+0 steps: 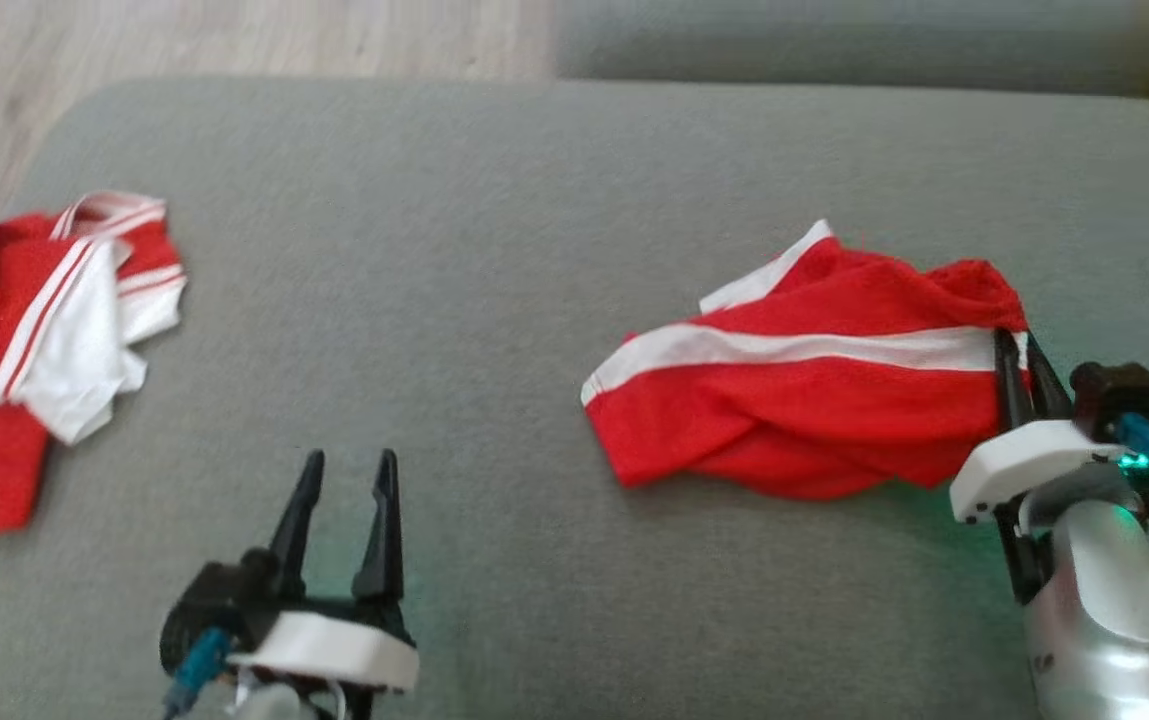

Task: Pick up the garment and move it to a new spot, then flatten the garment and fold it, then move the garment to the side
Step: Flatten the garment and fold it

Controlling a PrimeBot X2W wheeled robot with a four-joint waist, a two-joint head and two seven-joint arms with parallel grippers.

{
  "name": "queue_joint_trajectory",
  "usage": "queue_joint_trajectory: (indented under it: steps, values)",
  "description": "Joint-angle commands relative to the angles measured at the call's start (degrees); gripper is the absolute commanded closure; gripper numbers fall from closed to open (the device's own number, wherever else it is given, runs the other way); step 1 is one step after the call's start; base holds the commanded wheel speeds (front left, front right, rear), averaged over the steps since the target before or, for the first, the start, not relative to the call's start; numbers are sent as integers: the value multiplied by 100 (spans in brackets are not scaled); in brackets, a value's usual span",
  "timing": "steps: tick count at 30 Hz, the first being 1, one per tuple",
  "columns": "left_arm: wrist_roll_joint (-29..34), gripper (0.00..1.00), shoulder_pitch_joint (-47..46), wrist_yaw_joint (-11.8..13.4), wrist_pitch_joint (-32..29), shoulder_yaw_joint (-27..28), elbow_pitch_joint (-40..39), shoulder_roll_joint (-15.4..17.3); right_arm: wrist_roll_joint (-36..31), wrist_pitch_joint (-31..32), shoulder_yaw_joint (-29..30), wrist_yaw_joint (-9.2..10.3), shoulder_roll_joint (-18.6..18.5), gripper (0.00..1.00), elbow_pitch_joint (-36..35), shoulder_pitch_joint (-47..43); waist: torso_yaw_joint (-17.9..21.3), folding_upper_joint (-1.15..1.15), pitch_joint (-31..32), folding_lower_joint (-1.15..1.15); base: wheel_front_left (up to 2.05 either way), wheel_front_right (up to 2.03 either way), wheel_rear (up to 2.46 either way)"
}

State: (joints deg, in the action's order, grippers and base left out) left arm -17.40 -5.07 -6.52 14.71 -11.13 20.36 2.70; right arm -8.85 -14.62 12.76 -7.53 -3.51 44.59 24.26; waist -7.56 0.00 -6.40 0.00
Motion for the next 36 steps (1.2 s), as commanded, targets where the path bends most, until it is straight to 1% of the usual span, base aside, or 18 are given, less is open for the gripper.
queue_joint_trajectory:
  steps: [1, 2, 3, 4, 7, 11, 14, 17, 21, 22, 24, 29, 31, 32, 36]
  values:
    - [-30, 0, -29, 23, 29, 145, -124, 18, -53, -38, -141, 4, -43, 100, -202, 20, 223, 0, 216, 0, 0, 0, 0]
    - [-52, 0, -1, 40, 29, 121, -119, 18, -144, -38, -137, 4, -60, 100, -244, -66, 270, 0, 252, 0, 0, 0, 0]
    - [-74, 0, 27, 65, 29, 105, -113, 18, -240, -38, -95, 4, -68, 84, -193, -157, 316, 0, 287, 0, 0, 0, 0]
    - [-93, 0, 55, 78, 29, 85, -100, 18, -269, -38, 6, 4, -59, 0, -120, -223, 350, 0, 315, 0, 0, 0, 0]
    - [-119, 0, 102, 100, 29, 39, -57, 18, -280, -38, 150, 4, -7, 0, -124, -371, 418, 0, 355, 0, 0, 0, 0]
    - [-112, 0, 101, 100, 29, 35, 2, 18, -105, -38, 117, 4, 47, 0, -507, -580, 500, 0, 347, 0, 0, 0, 0]
    - [-158, 0, 65, 95, 29, 9, 34, 18, 243, -38, -184, 4, 59, 0, -877, -752, 553, 0, 330, 0, 0, 0, 0]
    - [-370, 0, -44, 58, 29, -121, 120, 18, 593, -38, -506, 4, 61, 0, -1139, -912, 640, 0, 298, 0, 0, 0, 0]
    - [-1048, 0, -402, -27, 29, -535, 506, 18, 790, -38, -800, 4, 62, 0, -1344, -964, 818, 0, 174, 0, 0, 0, 0]
    - [-1429, 0, -674, -59, 29, -781, 768, 18, 832, -38, -927, 4, 62, 0, -1417, -949, 919, 0, 91, 0, 0, 0, 0]
    - [-1783, 0, -984, -78, 29, -1052, 1038, 18, 846, -38, -1025, 4, 62, 0, -1466, -922, 1018, 0, 6, 0, 0, 0, 0]
    - [-3011, 0, -1622, -93, 29, -1685, 1556, 18, 870, -38, -1203, 4, 62, 0, -1535, -820, 1279, 0, -198, 0, 0, 0, 0]
    - [-3339, 0, -1868, -94, 29, -2051, 1735, 18, 887, -38, -1238, 4, 63, 0, -1549, -786, 1356, 0, -278, 0, 0, 0, 0]
    - [-3654, 0, -2060, -95, 29, -2332, 1878, 18, 905, -38, -1266, 4, 63, 0, -1561, -749, 1418, 0, -353, 0, 0, 0, 0]
    - [-4254, 0, -2366, -95, 21, -2816, 2165, 18, 927, -38, -1311, 4, 63, 0, -1579, -705, 1501, 0, -465, 0, 0, 0, 0]
